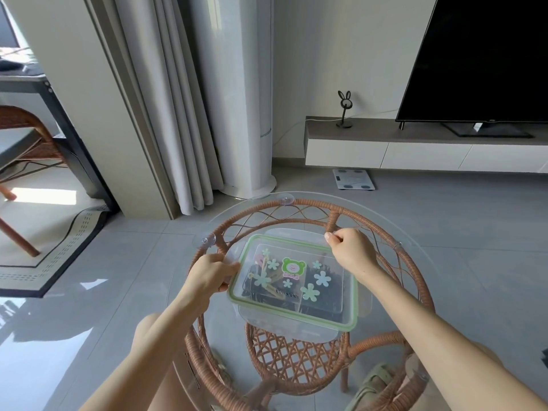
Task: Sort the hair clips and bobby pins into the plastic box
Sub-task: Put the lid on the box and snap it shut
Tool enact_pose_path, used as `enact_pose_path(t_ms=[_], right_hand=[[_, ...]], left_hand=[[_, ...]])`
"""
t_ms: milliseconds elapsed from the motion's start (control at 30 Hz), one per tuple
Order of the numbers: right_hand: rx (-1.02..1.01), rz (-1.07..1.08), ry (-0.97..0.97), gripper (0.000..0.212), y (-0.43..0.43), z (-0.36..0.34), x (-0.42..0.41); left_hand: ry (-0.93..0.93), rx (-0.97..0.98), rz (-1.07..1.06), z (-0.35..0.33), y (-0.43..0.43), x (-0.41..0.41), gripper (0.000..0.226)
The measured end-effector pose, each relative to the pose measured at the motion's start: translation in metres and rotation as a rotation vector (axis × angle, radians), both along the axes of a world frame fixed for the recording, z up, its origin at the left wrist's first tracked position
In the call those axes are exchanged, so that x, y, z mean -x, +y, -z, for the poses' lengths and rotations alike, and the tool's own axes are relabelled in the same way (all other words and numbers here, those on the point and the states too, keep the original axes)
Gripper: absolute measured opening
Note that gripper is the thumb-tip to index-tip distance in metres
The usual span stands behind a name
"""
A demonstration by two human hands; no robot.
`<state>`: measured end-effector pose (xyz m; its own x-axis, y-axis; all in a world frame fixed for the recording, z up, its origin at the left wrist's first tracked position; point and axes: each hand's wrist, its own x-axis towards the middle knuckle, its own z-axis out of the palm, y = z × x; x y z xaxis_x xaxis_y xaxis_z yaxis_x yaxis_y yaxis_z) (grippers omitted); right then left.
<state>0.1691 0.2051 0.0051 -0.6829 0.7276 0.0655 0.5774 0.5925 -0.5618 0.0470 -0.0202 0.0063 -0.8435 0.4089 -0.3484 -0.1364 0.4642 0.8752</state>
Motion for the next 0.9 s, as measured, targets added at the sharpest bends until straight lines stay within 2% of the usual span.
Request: enact_pose_path(t_ms=[300, 467, 567, 633, 733, 800, 900], right_hand=[[-0.018, 0.016, -0.063, 0.048, 0.003, -0.003, 0.007], [-0.136, 0.018, -0.09, 0.047, 0.004, 0.009, 0.006], [-0.243, 0.011, -0.045, 0.033, 0.001, 0.011, 0.005], [-0.305, -0.009, -0.046, 0.026, -0.003, 0.009, 0.004], [-0.44, -0.004, -0.083, 0.041, -0.011, -0.003, -0.017], [-0.552, 0.004, -0.121, 0.052, -0.023, -0.007, -0.042], [-0.628, -0.032, -0.342, 0.061, -0.045, -0.014, -0.077]], left_hand=[[-0.023, 0.043, 0.011, 0.001, 0.005, 0.006, 0.024], [-0.011, 0.03, 0.003, 0.003, 0.005, 0.006, 0.023], [0.005, 0.004, -0.014, 0.008, 0.005, 0.003, 0.025], [0.073, 0.028, -0.032, 0.009, 0.005, -0.003, 0.012], [0.279, 0.137, -0.049, 0.014, 0.003, -0.008, 0.035], [0.512, 0.219, -0.022, 0.015, 0.004, -0.012, 0.032], [0.768, 0.377, 0.073, 0.017, 0.006, -0.015, 0.024]])
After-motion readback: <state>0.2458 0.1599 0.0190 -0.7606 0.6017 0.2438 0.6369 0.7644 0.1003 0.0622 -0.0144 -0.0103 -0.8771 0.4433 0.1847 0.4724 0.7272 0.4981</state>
